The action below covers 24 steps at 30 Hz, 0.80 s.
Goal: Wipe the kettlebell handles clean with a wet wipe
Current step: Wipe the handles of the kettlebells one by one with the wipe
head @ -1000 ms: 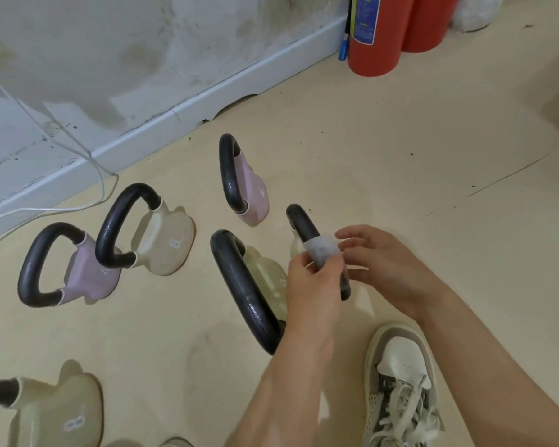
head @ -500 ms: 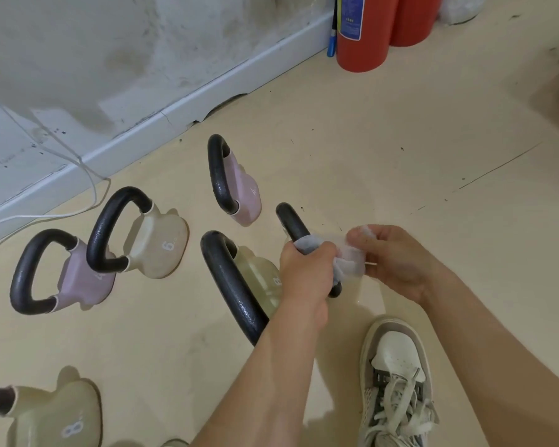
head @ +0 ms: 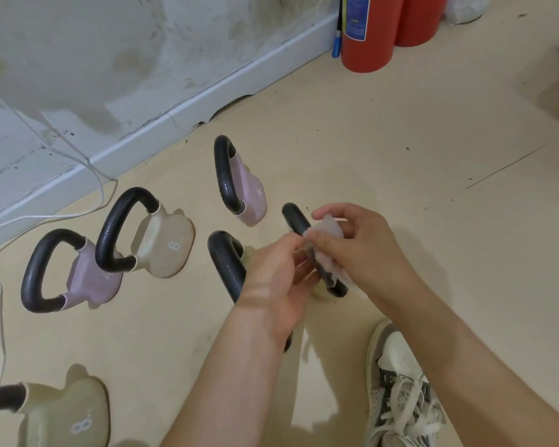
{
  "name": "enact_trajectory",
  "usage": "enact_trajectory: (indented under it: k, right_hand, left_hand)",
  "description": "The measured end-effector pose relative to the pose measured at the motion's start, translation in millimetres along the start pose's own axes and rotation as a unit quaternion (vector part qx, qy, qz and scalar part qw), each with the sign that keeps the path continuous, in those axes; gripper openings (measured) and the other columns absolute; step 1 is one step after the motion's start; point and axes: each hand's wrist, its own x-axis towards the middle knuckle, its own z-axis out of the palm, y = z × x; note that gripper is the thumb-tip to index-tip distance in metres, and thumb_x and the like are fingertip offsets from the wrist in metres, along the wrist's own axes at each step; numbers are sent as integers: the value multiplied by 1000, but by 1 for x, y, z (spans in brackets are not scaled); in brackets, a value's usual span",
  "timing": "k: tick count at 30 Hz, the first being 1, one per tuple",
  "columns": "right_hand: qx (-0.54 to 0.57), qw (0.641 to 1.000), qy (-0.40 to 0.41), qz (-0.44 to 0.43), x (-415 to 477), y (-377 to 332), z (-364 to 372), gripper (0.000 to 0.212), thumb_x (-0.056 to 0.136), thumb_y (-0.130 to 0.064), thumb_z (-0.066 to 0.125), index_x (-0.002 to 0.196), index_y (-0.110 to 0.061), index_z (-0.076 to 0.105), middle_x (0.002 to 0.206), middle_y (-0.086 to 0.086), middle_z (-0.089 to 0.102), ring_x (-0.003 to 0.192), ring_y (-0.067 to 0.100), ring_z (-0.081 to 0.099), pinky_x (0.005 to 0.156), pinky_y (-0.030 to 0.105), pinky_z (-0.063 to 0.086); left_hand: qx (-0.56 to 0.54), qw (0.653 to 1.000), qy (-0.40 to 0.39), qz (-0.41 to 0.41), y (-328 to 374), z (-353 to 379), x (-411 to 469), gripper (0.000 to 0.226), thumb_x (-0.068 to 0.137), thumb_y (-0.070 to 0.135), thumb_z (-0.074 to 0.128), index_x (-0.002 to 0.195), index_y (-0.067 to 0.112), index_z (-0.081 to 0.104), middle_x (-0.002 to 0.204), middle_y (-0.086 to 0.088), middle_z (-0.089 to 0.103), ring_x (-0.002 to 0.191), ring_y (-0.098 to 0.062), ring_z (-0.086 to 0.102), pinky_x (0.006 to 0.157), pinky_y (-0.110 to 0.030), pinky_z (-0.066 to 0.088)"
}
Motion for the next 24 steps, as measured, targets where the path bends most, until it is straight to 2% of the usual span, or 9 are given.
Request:
enact_trajectory:
  k: [2, 4, 7, 9, 12, 15, 18, 21, 24]
  right_hand:
    - [-59, 996, -59, -6, -2, -2, 3, 32, 90, -12, 62, 121, -21, 58, 95, 0, 74, 86, 16, 71, 78, 32, 57]
    - [-195, 971, -130, -55, -7, -7, 7, 42, 95, -16, 50, 136, -22, 43, 104, -10, 67, 95, 12, 63, 81, 23, 51]
    - [-466, 848, -193, -160, -18, -11, 13, 56, 93, -7, 40, 145, -18, 23, 107, 1, 50, 72, 17, 54, 61, 29, 45]
    - [-535, 802, -196, -177, -25, -9, 16, 66, 92, -6, 33, 151, -20, 8, 106, 1, 46, 57, 12, 42, 54, 30, 40]
    - [-463, 848, -168, -197, -33, -10, 20, 68, 92, -6, 31, 147, -39, 8, 129, -7, 43, 73, 9, 49, 62, 29, 49]
    - [-400, 877, -23, -266, -31, -10, 16, 63, 87, -11, 48, 137, -41, 25, 123, -4, 47, 86, 20, 60, 68, 39, 54]
    - [-390, 915, 29, -99, -7, -6, -1, 55, 86, -33, 56, 138, -27, 38, 122, -4, 51, 103, 17, 57, 82, 34, 49]
    - [-299, 945, -97, 86, 12, 3, 6, 11, 84, -29, 63, 88, -20, 58, 78, -5, 58, 68, 12, 55, 59, 23, 41]
    - [-336, 937, -80, 52, 32, 28, 27, 23, 86, -19, 53, 64, -22, 45, 56, -7, 46, 54, 13, 47, 48, 24, 30]
  left_hand:
    - [-42, 999, -20, -3, 3, -9, -7, 26, 88, 11, 52, 106, -3, 64, 100, -26, 68, 85, -30, 63, 90, -40, 52]
    - [-43, 999, -23, -9, 2, -12, -9, 24, 89, 18, 51, 102, 3, 64, 93, -21, 68, 80, -28, 65, 82, -36, 53]
    - [-21, 999, -19, -20, 3, -15, -7, 23, 85, 10, 49, 66, 8, 61, 66, -9, 55, 57, -18, 55, 62, -27, 48]
    - [-3, 1000, -17, -21, 5, -14, -5, 27, 83, 6, 45, 58, 11, 55, 59, -4, 48, 50, -15, 50, 60, -25, 42]
    - [55, 998, 18, 7, 4, -11, 1, 37, 92, 6, 42, 60, 15, 58, 56, 1, 52, 48, -11, 48, 50, -23, 39]
    - [88, 992, 71, 60, 2, -4, 11, 17, 91, -2, 46, 93, 6, 62, 67, -4, 58, 52, -13, 55, 51, -22, 46]
    - [128, 976, 121, 125, 6, -1, 23, 35, 84, -11, 42, 99, 13, 63, 87, -11, 64, 69, -19, 61, 67, -32, 53]
    - [282, 933, 121, 188, 14, 2, 26, 39, 85, -7, 42, 106, 22, 58, 97, -4, 60, 75, -7, 55, 71, -27, 51]
    - [450, 842, 124, 269, 21, -6, 23, 46, 83, -3, 56, 120, 25, 54, 107, 2, 51, 84, -5, 50, 66, -16, 40]
